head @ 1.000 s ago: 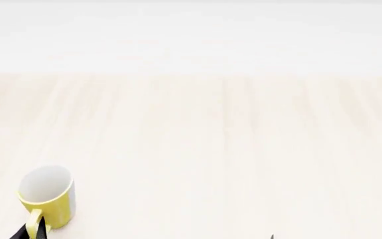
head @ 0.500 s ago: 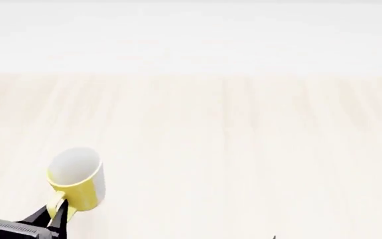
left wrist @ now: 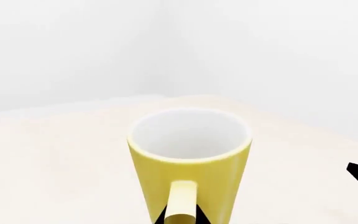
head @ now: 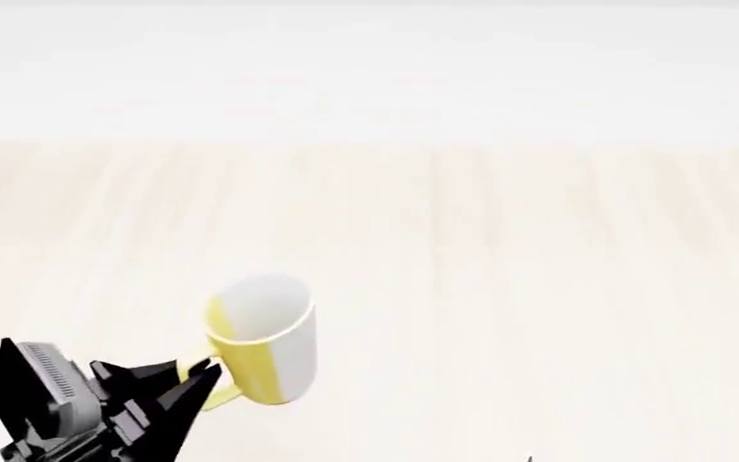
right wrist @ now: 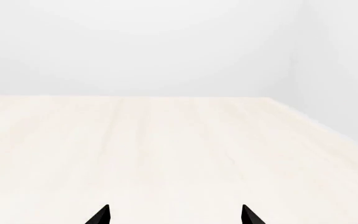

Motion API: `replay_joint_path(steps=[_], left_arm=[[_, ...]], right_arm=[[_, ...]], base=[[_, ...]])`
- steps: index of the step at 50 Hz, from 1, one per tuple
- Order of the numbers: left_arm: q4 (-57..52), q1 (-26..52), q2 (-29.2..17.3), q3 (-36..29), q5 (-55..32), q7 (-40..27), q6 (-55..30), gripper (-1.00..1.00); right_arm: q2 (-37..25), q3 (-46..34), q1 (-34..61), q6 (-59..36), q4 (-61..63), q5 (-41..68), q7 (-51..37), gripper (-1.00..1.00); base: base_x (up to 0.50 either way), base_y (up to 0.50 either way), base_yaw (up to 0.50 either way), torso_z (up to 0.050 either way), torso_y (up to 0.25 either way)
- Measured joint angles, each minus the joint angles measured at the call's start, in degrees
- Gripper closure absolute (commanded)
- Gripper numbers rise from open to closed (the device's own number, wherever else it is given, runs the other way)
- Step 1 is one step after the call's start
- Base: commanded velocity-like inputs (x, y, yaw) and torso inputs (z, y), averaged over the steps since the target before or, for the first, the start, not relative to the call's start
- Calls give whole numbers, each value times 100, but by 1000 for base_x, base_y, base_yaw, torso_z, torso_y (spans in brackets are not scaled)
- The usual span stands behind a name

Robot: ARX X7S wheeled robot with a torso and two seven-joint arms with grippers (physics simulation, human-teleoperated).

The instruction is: Put the yellow and white mug to the front of the white mug.

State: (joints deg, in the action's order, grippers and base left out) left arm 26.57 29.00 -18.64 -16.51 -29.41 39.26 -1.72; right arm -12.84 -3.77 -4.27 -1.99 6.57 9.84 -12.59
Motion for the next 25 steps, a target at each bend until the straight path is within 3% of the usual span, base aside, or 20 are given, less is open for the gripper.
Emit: replay_joint_path(steps=[10, 25], left_arm=[[51, 118, -15, -186, -111, 496, -44, 100], [8, 112, 10, -427, 5, 697, 28, 100]], right_arm=[[-27, -21, -7, 7, 14, 23, -18, -100], [-68, -32, -37, 5, 70, 67, -55, -100]], base=[[0, 0, 0, 0, 0], [0, 0, 0, 0, 0]])
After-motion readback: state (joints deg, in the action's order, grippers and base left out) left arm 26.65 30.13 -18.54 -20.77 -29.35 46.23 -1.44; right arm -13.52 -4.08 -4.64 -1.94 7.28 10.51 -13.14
